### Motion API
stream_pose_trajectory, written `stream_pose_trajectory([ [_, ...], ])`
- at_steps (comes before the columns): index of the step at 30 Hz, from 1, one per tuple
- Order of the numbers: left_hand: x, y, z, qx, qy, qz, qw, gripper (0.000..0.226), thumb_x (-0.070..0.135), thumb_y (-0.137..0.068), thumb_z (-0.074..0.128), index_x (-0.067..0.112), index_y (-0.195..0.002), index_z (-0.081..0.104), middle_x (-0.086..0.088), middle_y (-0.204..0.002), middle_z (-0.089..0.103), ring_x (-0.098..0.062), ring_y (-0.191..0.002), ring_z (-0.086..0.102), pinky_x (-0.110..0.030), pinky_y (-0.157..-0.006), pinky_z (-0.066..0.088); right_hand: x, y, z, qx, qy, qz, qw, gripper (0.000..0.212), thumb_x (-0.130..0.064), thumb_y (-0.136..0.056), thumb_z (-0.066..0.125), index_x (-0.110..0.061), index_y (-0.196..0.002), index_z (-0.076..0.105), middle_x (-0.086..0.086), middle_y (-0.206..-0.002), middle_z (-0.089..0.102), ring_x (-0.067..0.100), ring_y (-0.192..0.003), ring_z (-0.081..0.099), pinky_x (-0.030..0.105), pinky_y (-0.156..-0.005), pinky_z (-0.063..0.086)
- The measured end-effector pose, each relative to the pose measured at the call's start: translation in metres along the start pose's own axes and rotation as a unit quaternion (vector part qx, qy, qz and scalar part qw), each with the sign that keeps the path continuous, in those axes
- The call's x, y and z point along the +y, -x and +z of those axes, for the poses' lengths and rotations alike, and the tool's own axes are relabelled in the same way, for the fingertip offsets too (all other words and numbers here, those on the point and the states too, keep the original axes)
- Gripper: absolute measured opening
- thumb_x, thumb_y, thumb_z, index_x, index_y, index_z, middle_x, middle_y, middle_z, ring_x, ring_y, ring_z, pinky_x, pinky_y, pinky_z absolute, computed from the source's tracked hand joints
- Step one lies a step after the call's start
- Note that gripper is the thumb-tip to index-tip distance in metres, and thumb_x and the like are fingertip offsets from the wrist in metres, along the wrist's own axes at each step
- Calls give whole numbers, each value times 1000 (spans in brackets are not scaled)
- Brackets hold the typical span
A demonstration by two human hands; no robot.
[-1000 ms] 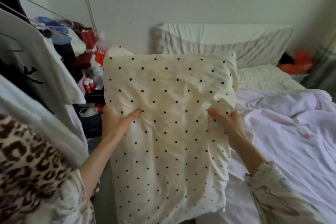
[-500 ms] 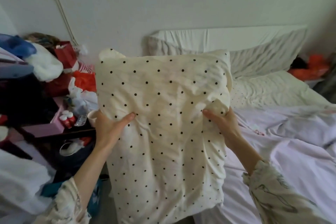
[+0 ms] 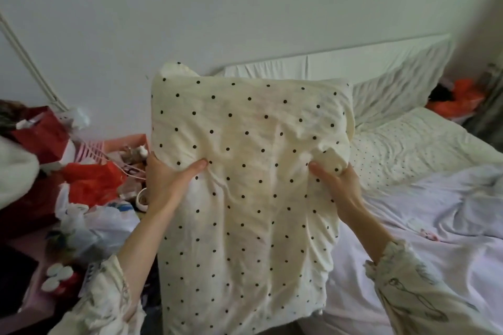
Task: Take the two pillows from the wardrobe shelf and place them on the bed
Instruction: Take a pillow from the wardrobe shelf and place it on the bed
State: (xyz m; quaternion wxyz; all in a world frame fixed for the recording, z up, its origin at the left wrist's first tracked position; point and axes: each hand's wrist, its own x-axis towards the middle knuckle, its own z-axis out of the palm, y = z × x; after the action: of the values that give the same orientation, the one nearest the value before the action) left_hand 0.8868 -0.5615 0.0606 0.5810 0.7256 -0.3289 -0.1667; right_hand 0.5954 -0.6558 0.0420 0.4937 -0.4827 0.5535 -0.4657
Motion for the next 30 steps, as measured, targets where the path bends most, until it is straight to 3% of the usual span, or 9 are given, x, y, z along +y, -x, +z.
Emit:
stream_pose_trajectory([
  [3,-1,-49,23,-7,-5,-8,1000,91,39,-44,89,15,-121,48,1,-119,61,-14,-102,57,-30,-87,44,-3,-39,20,8,-5,5,1000,67,-40,-64,81,-18,-121,54,4,-108,68,25,-95,66,48,-85,55],
  [5,0,-78,45,-10,-9,-14,1000,102,43,-43,88,11,-127,41,0,-123,58,-16,-106,55,-34,-92,44,-2,-68,29,16,-16,18,1000,67,-39,-63,81,-18,-121,54,5,-108,67,25,-95,66,48,-84,55],
  [8,6,-119,88,-10,-14,-17,1000,108,47,-46,87,16,-132,29,7,-115,48,-14,-100,48,-30,-85,39,1,-120,37,39,-27,34,998,65,-38,-64,81,-16,-119,55,6,-108,68,26,-94,66,47,-83,56],
  [12,25,-182,147,-30,-38,-3,999,100,52,-48,84,19,-127,32,10,-108,47,-14,-96,48,-29,-80,39,-5,-196,43,59,-40,37,997,64,-38,-65,80,-17,-120,55,4,-106,67,23,-94,65,43,-81,55],
  [16,59,-240,207,-62,-61,31,996,88,52,-50,83,21,-119,38,9,-109,48,-14,-97,47,-32,-84,40,-22,-263,37,81,-66,32,994,62,-37,-67,80,-18,-120,55,3,-106,68,25,-96,65,46,-84,55],
  [19,80,-272,252,-93,-76,63,991,77,51,-51,83,23,-108,39,7,-106,52,-16,-95,50,-32,-83,42,-29,-299,28,114,-72,37,990,65,-40,-67,79,-18,-123,54,3,-109,67,25,-97,64,46,-86,54],
  [22,92,-299,300,-122,-85,71,986,84,53,-50,82,18,-115,41,3,-111,54,-21,-97,54,-38,-86,46,-27,-329,16,148,-72,48,985,65,-43,-68,77,-18,-122,53,4,-109,67,26,-97,64,49,-88,52],
  [26,93,-325,372,-187,-93,90,974,86,52,-53,81,15,-120,41,4,-110,53,-18,-95,50,-32,-78,38,-13,-364,-1,195,-57,75,976,64,-46,-69,75,-16,-121,54,8,-110,66,31,-98,64,52,-90,51],
  [30,84,-348,451,-271,-119,85,951,87,54,-53,80,16,-121,40,-3,-116,55,-26,-105,54,-35,-81,43,11,-395,-18,259,-59,110,958,62,-44,-69,76,-15,-119,54,11,-110,66,32,-96,63,53,-88,51],
])
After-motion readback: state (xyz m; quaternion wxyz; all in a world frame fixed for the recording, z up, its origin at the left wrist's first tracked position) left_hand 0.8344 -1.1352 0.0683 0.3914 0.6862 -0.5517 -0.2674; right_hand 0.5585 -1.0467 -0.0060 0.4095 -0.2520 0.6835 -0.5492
